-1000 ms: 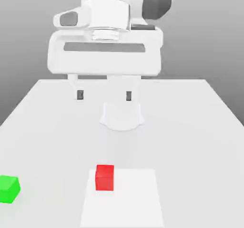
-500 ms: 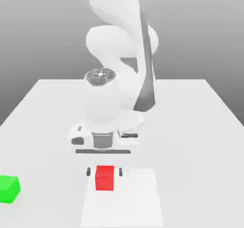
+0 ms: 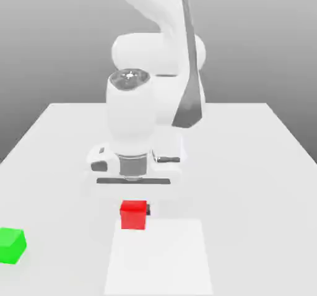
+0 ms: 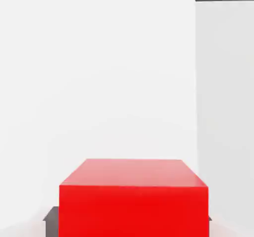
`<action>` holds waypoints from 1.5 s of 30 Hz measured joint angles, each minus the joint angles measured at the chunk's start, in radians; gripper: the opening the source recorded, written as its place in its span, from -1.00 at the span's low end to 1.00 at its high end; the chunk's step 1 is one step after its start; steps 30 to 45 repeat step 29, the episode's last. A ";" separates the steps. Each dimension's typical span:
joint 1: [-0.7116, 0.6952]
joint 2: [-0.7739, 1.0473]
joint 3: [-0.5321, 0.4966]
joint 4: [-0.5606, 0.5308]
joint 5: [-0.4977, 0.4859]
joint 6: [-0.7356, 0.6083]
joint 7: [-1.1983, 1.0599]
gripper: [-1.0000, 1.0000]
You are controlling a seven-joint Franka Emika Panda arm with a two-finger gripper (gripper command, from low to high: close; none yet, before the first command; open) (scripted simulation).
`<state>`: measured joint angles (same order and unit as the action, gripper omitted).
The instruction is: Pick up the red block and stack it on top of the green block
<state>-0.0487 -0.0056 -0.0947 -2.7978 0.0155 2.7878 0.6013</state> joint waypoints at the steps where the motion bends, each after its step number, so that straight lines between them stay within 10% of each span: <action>1: 0.000 0.007 -0.008 0.018 0.010 -0.013 -0.040 -1.00; 25: -0.376 0.321 -0.141 0.423 0.147 -0.112 -0.863 -1.00; 26: -0.385 0.343 -0.132 0.425 0.157 -0.093 -0.871 1.00; 45: -0.385 0.343 -0.132 0.425 0.157 -0.093 -0.871 1.00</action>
